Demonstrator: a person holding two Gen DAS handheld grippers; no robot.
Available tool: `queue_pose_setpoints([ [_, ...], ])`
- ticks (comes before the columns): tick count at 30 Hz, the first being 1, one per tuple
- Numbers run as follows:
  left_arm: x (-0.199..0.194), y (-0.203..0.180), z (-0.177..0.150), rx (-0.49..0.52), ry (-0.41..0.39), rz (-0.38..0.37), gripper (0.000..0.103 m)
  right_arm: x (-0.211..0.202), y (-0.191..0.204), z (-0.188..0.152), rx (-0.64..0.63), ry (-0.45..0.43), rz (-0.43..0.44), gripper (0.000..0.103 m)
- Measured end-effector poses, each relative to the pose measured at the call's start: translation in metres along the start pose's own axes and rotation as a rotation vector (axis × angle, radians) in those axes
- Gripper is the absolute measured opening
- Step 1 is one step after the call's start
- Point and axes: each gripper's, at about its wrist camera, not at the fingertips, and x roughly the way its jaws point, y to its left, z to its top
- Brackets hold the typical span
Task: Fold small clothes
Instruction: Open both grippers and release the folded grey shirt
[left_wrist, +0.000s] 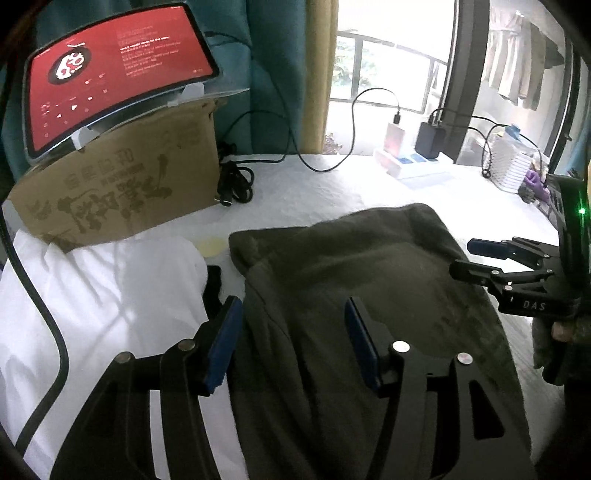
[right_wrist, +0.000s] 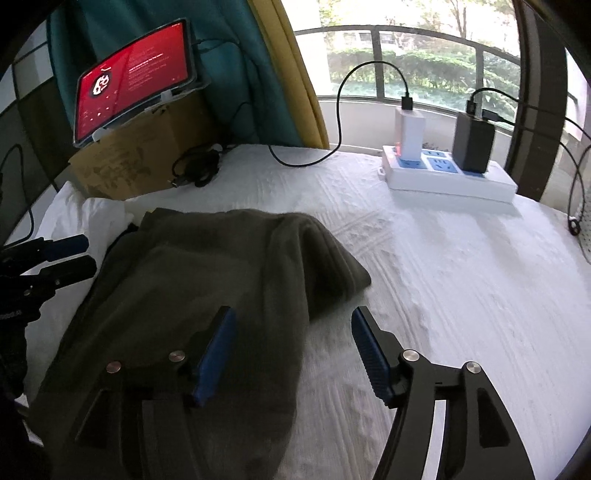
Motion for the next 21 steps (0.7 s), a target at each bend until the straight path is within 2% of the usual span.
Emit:
queue_pose_setpoints([
  [12,-0.030,-0.031,-0.026,0.005,-0.018,-0.028,0.058,-0.045,0.002,-0.031,0.001,-0.039,-0.020,0.068],
  [21,-0.054,-0.064,-0.041,0.029,-0.065,-0.057,0.059,-0.083,-0.002,-0.055,0.018,-0.074,-0.039,0.068],
])
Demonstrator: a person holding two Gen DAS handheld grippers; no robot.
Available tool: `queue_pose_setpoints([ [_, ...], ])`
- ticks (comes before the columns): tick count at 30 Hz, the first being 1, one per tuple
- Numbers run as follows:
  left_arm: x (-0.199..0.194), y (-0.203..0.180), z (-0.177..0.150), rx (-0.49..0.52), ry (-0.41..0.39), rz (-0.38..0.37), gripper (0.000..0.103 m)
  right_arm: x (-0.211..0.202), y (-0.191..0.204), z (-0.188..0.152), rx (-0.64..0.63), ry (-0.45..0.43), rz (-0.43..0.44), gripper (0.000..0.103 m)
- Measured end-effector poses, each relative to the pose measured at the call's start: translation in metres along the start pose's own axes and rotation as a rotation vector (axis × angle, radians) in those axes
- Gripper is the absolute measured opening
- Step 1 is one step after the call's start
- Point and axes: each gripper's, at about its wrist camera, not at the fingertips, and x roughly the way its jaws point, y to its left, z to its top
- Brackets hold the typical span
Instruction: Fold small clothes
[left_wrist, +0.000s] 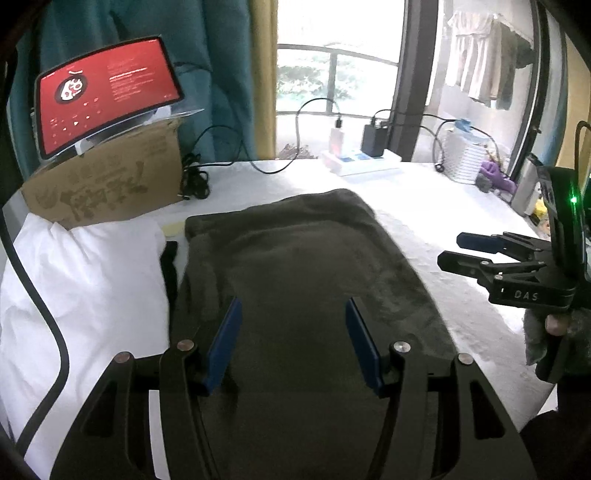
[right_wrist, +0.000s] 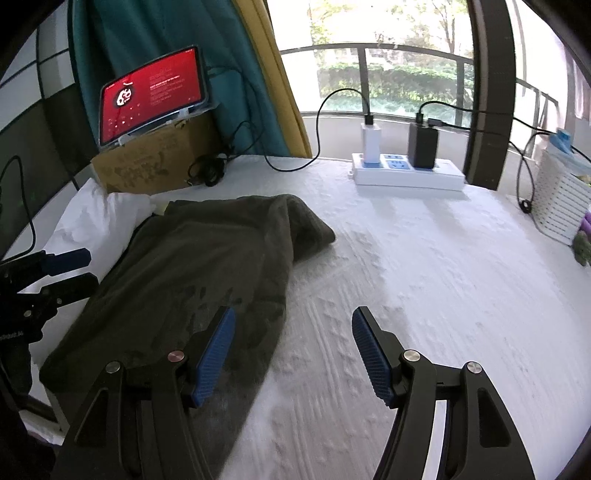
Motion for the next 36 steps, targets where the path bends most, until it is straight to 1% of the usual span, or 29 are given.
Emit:
queue_pose_setpoints([
  [9,-0.021,-0.035,-0.010,0.021,-0.033,-0.029,0.062,-0.045,-0.011,-0.017,0.016,-0.058,-0.028,0.068],
  [12,-0.029,-0.044,-0.012,0.008,-0.066,-0.027,0.063,-0.062,-0.016,-0.022,0.030,-0.080,-0.033,0.069],
  [14,-0.033,-0.052,-0.014,0.005,-0.078,-0.045,0.064,-0.075,-0.018,-0.026,0.036,-0.099,-0.042,0.069],
  [17,-0.040,-0.063,-0.016,0.009,-0.099,-0.052,0.064,-0.089,-0.022,-0.030,0.050,-0.115,-0.052,0.069],
  [21,-0.049,-0.077,-0.018,-0.022,-0.124,-0.070,0.065,-0.112,-0.029,-0.038,0.067,-0.136,-0.071,0.069],
  [23,-0.054,-0.085,-0.017,-0.020,-0.139,-0.072,0.066,-0.126,-0.034,-0.043,0.073,-0.158,-0.085,0.069],
  [24,-0.056,-0.089,-0.017,-0.020,-0.145,-0.075,0.071,-0.131,-0.036,-0.045,0.075,-0.160,-0.089,0.070],
  [25,-0.059,-0.092,-0.016,-0.022,-0.152,-0.080,0.075,-0.137,-0.038,-0.048,0.077,-0.161,-0.096,0.071],
  [27,-0.067,-0.099,-0.014,-0.025,-0.175,-0.097,0.079,-0.147,-0.041,-0.052,0.085,-0.175,-0.116,0.071],
  [30,-0.079,-0.109,-0.011,-0.005,-0.211,-0.094,0.080,-0.166,-0.044,-0.059,0.088,-0.201,-0.145,0.072],
  [33,-0.091,-0.120,-0.009,0.021,-0.236,-0.099,0.081,-0.187,-0.045,-0.065,0.093,-0.237,-0.206,0.072],
  [36,-0.104,-0.131,-0.008,0.038,-0.257,-0.101,0.081,-0.208,-0.045,-0.069,0.103,-0.275,-0.231,0.073],
])
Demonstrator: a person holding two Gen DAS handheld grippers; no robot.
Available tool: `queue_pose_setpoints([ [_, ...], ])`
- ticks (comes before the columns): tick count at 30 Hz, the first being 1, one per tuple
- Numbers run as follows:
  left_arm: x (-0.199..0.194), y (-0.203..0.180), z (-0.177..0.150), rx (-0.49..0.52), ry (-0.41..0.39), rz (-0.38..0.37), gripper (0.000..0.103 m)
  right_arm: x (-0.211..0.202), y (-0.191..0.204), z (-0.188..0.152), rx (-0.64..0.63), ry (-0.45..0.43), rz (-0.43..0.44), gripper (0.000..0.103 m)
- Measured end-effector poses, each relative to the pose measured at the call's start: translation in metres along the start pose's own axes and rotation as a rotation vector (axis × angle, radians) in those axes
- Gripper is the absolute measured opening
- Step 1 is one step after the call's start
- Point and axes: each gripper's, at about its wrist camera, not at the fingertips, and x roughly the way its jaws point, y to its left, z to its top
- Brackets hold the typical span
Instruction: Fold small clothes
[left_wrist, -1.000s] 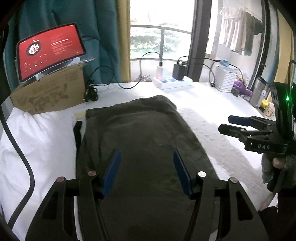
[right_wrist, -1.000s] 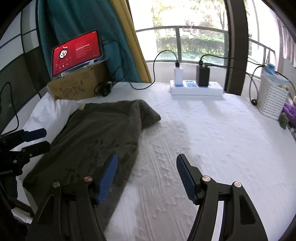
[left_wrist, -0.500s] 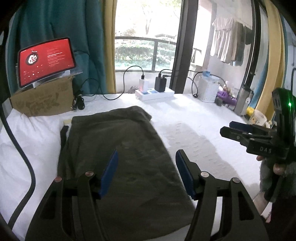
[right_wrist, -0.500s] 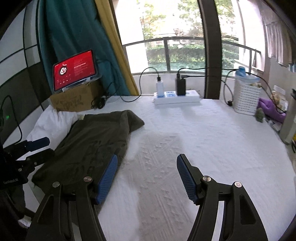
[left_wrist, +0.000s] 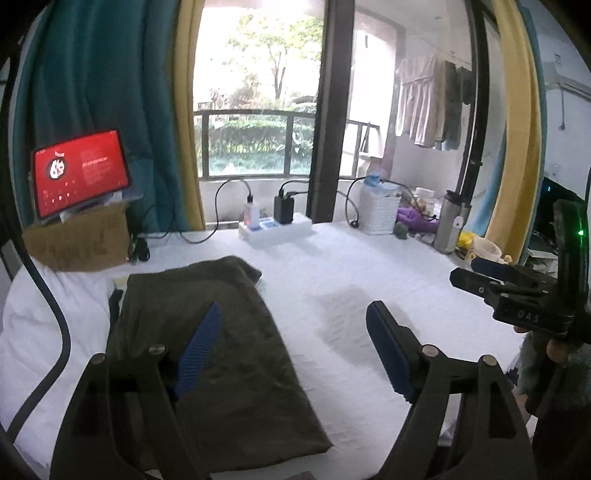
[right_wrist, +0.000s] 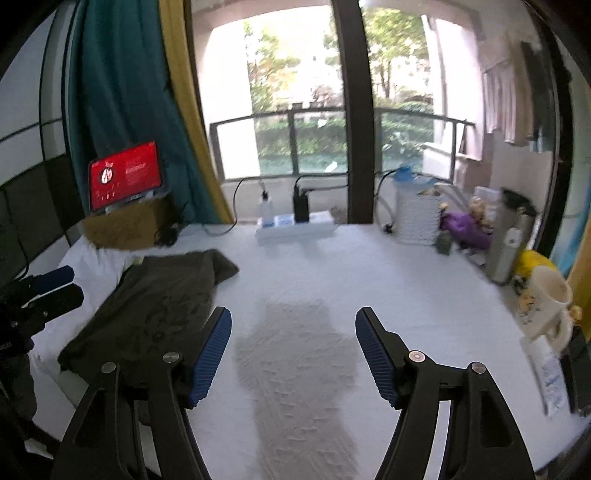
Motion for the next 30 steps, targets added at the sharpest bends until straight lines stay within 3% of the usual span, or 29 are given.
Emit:
queue_pose_setpoints([
  [6,-0.021,-0.020,0.007,0.056,-0.037,0.003,0.082,-0.039,0.003,0.009,-0.036,-0.078,-0.030,0.081],
  [13,-0.040,-0.029,0.015,0.078,-0.092,0.008,0.083,-0.078,0.009,0.021,-0.040,-0.162,-0.039,0.082],
  [17,-0.052,-0.028,0.019,0.070,-0.145,0.030,0.097,-0.092,0.015,0.025,-0.040,-0.193,-0.042,0.083],
  [24,-0.075,-0.021,0.028,0.078,-0.224,0.096,0.098,-0.114,0.023,0.037,-0.021,-0.230,-0.086,0.084],
  [30,-0.094,-0.020,0.036,0.084,-0.275,0.104,0.101,-0.137,0.031,0.045,-0.033,-0.279,-0.099,0.085],
])
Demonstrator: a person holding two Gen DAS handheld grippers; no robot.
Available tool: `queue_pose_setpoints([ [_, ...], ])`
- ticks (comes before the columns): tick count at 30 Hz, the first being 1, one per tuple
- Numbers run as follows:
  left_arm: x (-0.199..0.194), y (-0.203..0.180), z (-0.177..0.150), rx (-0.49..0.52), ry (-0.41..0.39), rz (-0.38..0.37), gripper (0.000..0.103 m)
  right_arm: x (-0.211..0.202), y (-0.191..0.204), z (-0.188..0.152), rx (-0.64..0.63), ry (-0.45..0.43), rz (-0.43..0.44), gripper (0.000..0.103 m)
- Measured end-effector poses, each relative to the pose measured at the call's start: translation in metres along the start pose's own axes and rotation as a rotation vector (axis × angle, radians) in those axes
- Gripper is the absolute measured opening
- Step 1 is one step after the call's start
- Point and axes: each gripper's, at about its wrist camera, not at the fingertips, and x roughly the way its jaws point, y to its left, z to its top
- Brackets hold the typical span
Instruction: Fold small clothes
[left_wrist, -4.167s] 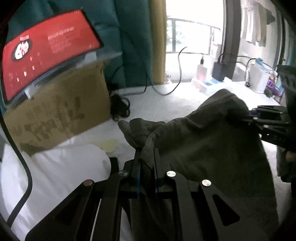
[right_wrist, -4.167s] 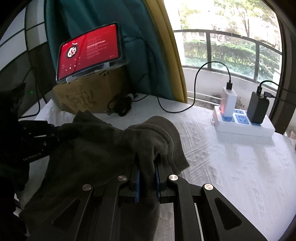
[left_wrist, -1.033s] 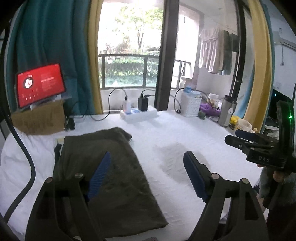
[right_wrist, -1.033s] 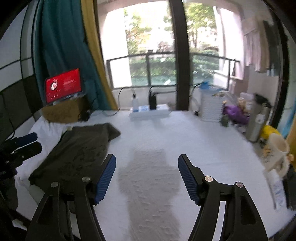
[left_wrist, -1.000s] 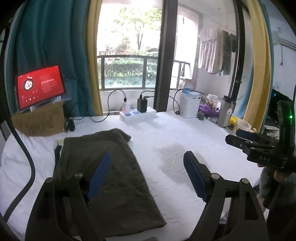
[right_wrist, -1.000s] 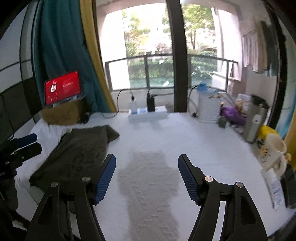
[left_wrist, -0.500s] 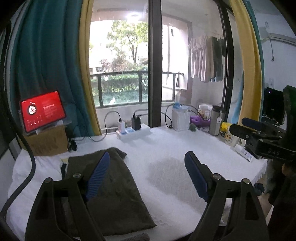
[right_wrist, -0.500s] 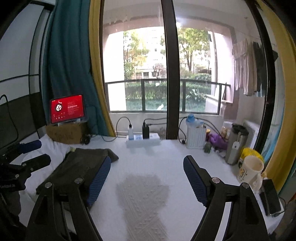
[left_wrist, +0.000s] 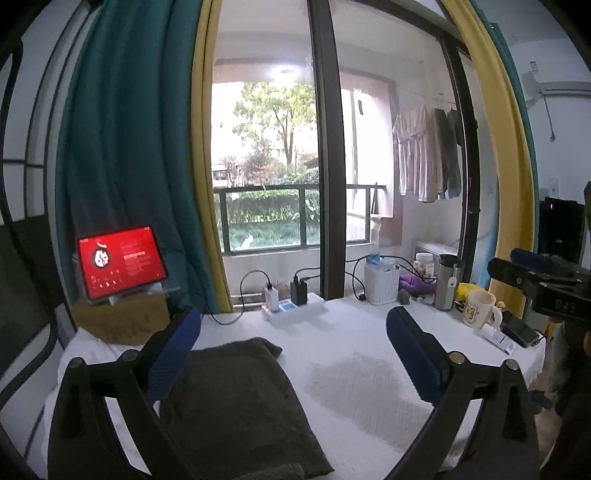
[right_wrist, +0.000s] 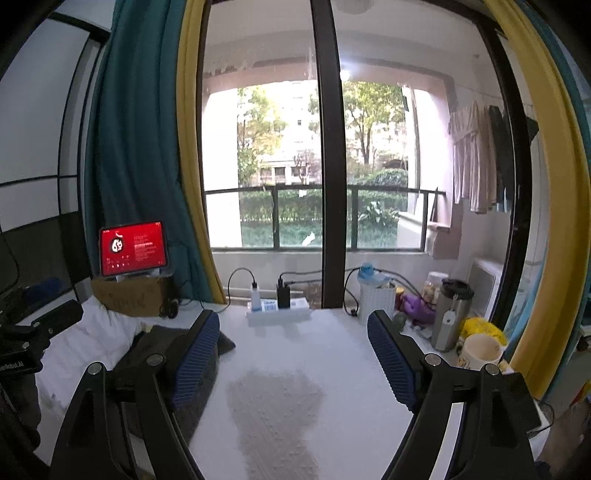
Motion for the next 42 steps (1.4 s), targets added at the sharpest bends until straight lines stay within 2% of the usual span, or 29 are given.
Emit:
queue_pose_setpoints([
  [2,-0.003,-0.002,0.003,0.024,0.004,0.010,0.101,-0.006,0.002,0.005,-0.006,-0.016,0.002,0.087],
  [7,-0.021,-0.003,0.010,0.040,-0.057,0.033,0.101,-0.020,0.009,0.018,-0.013,-0.059,-0.006,0.091],
  [20,-0.038,0.010,0.013,0.001,-0.093,0.066,0.102,-0.037,0.028,0.026,-0.029,-0.034,0.004,0.093],
  [34,-0.030,0.019,0.004,-0.026,-0.039,0.080,0.102,-0.017,0.031,0.013,-0.024,0.041,0.025,0.093],
  [42,-0.031,0.015,0.005,-0.022,-0.032,0.073,0.102,-0.016,0.030,0.012,-0.022,0.047,0.023,0.093],
])
